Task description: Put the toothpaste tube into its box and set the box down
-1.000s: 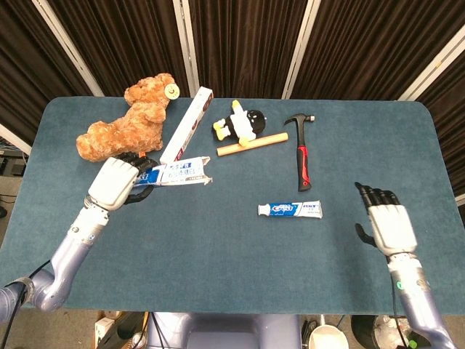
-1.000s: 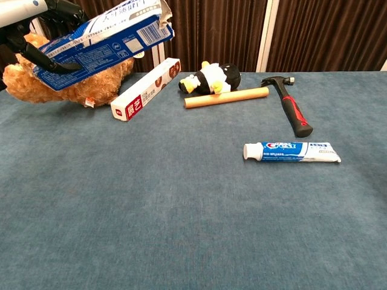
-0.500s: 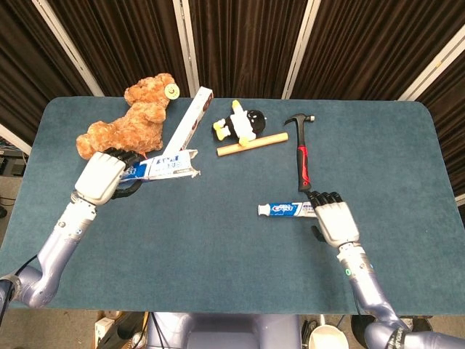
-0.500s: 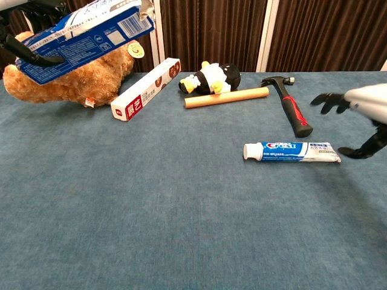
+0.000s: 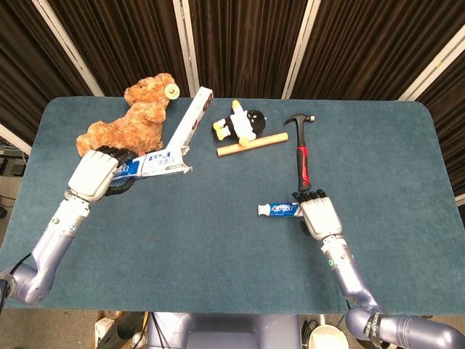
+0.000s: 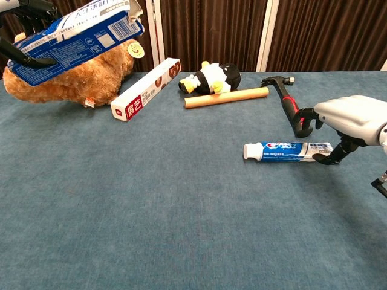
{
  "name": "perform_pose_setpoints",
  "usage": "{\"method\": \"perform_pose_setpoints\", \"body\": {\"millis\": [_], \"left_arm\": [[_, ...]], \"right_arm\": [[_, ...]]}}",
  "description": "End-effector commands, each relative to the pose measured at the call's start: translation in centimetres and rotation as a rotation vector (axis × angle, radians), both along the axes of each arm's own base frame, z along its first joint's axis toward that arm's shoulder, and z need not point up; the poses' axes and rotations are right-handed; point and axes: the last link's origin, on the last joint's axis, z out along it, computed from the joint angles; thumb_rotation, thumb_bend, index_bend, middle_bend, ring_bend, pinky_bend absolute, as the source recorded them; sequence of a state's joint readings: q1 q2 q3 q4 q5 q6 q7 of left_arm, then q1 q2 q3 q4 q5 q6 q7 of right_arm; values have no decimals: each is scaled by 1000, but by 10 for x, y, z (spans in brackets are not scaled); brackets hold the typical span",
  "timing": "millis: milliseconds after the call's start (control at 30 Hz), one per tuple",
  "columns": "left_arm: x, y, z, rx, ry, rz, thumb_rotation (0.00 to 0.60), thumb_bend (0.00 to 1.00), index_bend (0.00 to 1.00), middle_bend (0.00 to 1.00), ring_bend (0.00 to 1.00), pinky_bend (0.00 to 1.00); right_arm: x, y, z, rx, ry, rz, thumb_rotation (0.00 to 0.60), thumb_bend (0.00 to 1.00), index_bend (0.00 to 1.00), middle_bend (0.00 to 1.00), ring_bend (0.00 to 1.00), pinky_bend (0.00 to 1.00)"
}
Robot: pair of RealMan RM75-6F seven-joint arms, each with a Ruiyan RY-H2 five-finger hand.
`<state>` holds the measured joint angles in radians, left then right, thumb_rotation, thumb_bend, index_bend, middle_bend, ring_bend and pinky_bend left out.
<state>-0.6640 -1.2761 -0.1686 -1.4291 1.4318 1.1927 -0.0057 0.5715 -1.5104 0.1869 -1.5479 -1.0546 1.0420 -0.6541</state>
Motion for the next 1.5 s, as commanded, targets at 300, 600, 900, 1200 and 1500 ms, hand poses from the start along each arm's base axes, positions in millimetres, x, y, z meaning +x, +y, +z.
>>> {"method": "perform_pose_setpoints", "body": {"millis": [300, 600, 900, 1200, 1500], "left_arm": [[0, 3, -1, 0, 10, 3, 600, 420, 396, 510, 461, 441], [1, 4, -5, -4, 16, 4, 600, 420, 397, 510, 461, 441], [3, 4, -9, -10, 16, 6, 600, 420, 397, 511, 461, 441], [11, 3, -22, -38, 10, -11, 600, 420, 398, 511, 461, 441], [37, -2, -53, -79, -54, -82, 600, 420, 398, 510, 461, 441]], "right_arm": [[-6, -11, -16, 18, 5, 0, 600, 359, 259, 332, 329, 242], [-17, -13, -24, 28, 19, -7, 600, 359, 388, 453, 443, 314], [-21, -12, -24, 9, 9, 9, 600, 360, 669, 688, 675, 571], [-20, -8, 14, -64, 10, 94, 600, 361, 674, 692, 679, 573], [-23, -9, 96, -201, 71, 166, 600, 361, 674, 692, 678, 573]]}}
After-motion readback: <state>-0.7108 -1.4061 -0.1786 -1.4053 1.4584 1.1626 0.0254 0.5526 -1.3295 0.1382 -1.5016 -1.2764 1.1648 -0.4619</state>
